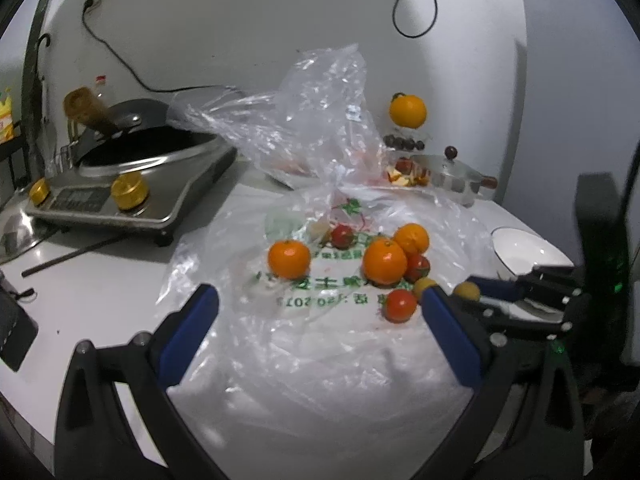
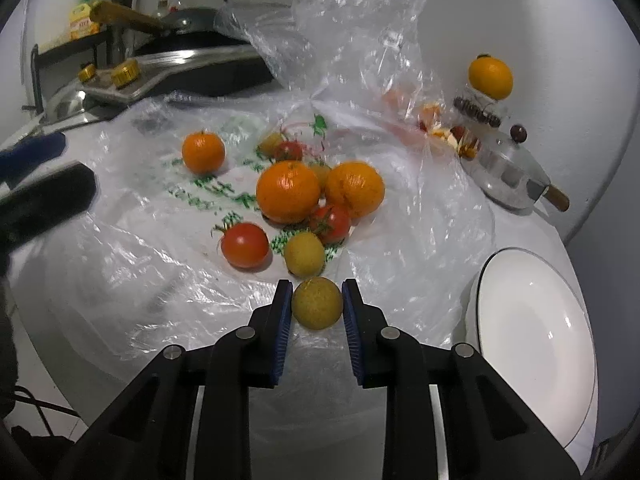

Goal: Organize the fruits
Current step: 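Grasp a red cherry tomato on the bag with the left tool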

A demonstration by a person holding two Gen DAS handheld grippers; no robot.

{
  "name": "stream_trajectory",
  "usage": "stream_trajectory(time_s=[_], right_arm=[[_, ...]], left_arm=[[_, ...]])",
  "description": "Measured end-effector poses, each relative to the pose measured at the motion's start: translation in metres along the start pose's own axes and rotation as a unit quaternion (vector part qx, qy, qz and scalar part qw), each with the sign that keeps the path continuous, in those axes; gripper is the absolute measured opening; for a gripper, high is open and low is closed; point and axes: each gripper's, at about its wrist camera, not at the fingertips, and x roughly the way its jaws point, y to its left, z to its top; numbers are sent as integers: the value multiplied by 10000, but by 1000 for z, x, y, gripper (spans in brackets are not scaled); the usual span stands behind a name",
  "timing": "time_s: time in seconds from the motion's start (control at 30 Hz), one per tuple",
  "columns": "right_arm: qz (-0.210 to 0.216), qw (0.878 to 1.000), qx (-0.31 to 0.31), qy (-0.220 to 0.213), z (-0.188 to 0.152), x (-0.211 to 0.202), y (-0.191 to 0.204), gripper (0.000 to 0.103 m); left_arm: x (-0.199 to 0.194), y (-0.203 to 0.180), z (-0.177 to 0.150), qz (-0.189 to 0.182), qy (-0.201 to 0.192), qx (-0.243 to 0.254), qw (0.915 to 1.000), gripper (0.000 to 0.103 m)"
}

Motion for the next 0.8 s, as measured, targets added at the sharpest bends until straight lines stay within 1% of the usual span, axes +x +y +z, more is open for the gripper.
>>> stream_trajectory(time_s=[0.2,0.37,0.4,0.47,0.53,0.57,0.63,0.77,0.8], right_arm=[[74,9983,154,-556,4,-20,-14,27],[125,9974,253,-663,5,-26,-28,27],[126,9970,298,-703,6,-26,-32,27],[138,9964,357,-755,5,-28,-38,27],[160,9957,419,-813,3,-29,-43,27],[173,9954,442,-835,2,-29,-46,27],[228,9948,482,-867,1,-29,-49,27],[333,9936,556,-922,-2,-29,-55,27],[361,9932,580,-945,-2,-29,-57,27]], left_arm=[[14,-15,5,-102,94,163,9998,102],[31,-32,9,-210,255,387,9987,100],[36,-35,9,-225,326,433,9983,92],[44,-37,10,-276,495,453,9974,85],[51,-39,11,-252,638,439,9967,78],[57,-41,11,-283,802,455,9953,74],[66,-45,9,-340,1044,527,9926,70],[77,-60,7,-379,1319,811,9872,67],[80,-63,7,-401,1393,871,9856,60]])
